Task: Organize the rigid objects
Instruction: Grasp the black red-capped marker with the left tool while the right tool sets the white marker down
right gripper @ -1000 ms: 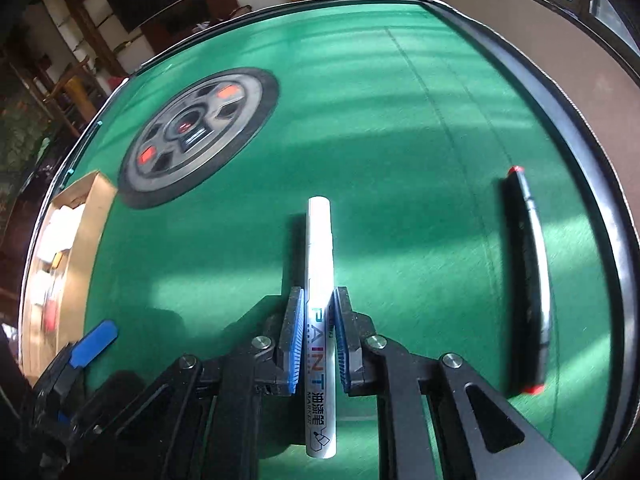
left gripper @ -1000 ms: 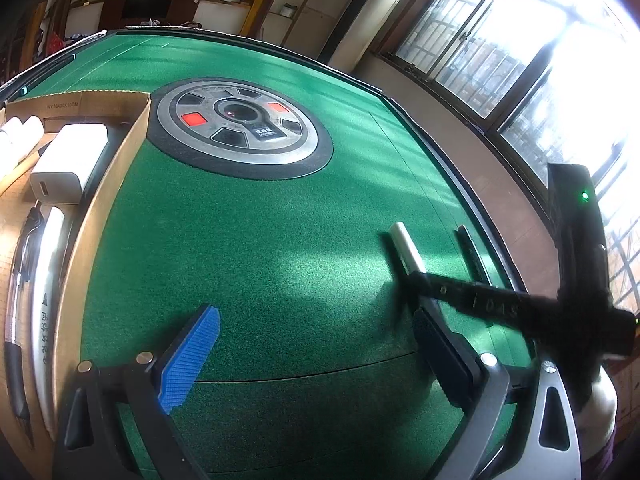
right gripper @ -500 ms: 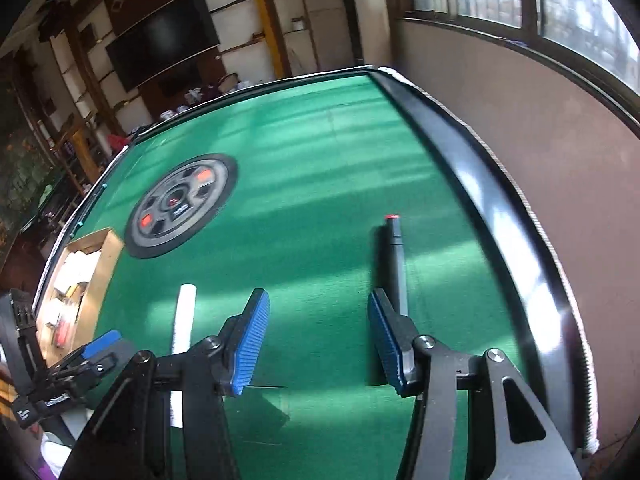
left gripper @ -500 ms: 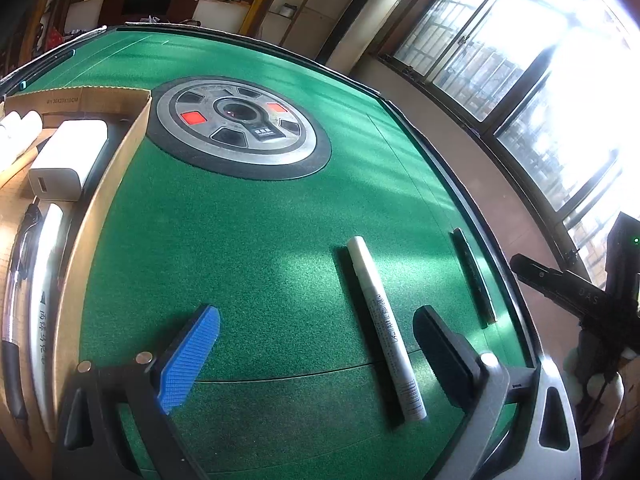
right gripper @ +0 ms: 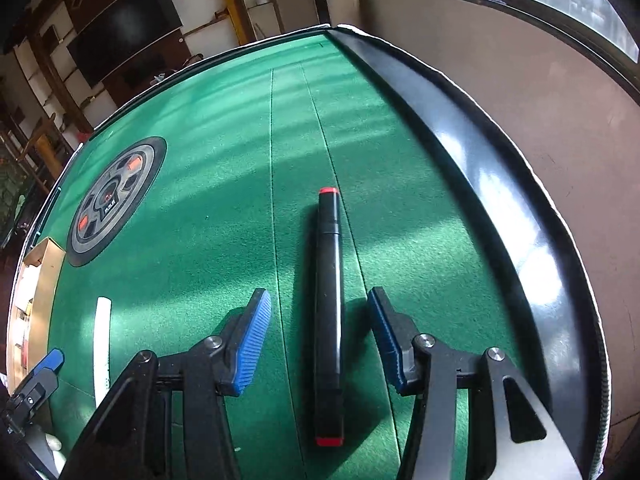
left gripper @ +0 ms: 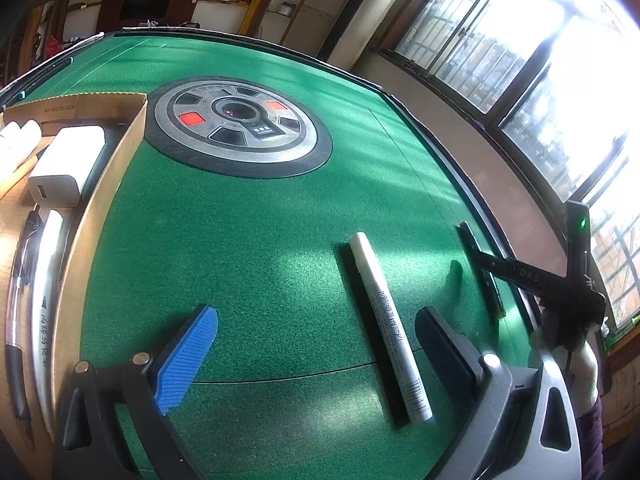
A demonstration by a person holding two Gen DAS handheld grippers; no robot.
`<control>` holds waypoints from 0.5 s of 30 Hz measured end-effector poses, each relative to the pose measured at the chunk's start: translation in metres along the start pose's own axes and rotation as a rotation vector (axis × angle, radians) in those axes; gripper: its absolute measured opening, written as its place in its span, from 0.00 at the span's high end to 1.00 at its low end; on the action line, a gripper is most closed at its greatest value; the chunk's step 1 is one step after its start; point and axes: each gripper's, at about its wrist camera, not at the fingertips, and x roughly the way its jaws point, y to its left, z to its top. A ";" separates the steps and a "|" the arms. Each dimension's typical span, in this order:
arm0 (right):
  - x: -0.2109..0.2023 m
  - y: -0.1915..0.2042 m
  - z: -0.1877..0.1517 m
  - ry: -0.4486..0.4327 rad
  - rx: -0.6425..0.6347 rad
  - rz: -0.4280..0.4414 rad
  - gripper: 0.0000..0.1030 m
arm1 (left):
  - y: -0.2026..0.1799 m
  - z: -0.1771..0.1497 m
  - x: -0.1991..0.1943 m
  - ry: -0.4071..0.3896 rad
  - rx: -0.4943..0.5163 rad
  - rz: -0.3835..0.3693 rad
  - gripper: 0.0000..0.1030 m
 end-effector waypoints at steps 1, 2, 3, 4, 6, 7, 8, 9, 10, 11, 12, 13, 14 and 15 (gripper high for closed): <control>0.003 0.004 0.001 -0.001 -0.017 -0.003 0.59 | -0.002 0.000 0.001 0.005 0.010 0.011 0.02; 0.004 0.007 0.002 -0.010 -0.025 -0.012 0.69 | -0.004 0.000 0.002 0.010 0.018 0.019 0.02; 0.005 0.009 0.002 -0.022 -0.027 -0.021 0.74 | -0.005 0.000 0.003 0.013 0.023 0.025 0.01; 0.005 0.010 0.002 -0.028 -0.029 -0.024 0.84 | -0.006 0.000 0.003 0.016 0.028 0.031 0.01; 0.004 0.007 -0.001 -0.049 -0.021 -0.014 0.85 | -0.008 0.000 0.004 0.023 0.038 0.046 0.01; 0.003 0.005 -0.003 -0.063 -0.016 -0.007 0.85 | -0.009 0.000 0.005 0.028 0.041 0.056 0.01; 0.002 0.004 -0.006 -0.078 -0.015 -0.001 0.85 | -0.010 0.000 0.005 0.031 0.035 0.071 0.01; 0.001 0.002 -0.007 -0.083 -0.011 0.014 0.85 | -0.011 0.000 0.005 0.033 0.020 0.084 0.01; 0.001 0.000 -0.007 -0.083 -0.006 0.038 0.85 | -0.012 0.001 0.005 0.036 0.001 0.087 0.01; 0.001 -0.003 -0.007 -0.084 0.006 0.058 0.85 | -0.015 0.001 0.007 0.043 -0.017 0.068 0.01; 0.001 -0.006 -0.007 -0.084 0.020 0.075 0.85 | -0.018 0.001 0.008 0.048 -0.030 0.045 0.01; 0.002 -0.008 -0.007 -0.084 0.030 0.088 0.85 | -0.024 0.001 0.011 0.051 -0.034 0.036 0.01; 0.002 -0.009 -0.007 -0.084 0.038 0.097 0.85 | -0.030 0.000 0.015 0.051 -0.022 0.047 0.01; 0.002 -0.010 -0.006 -0.084 0.042 0.103 0.85 | -0.038 0.000 0.020 0.050 0.009 0.075 0.01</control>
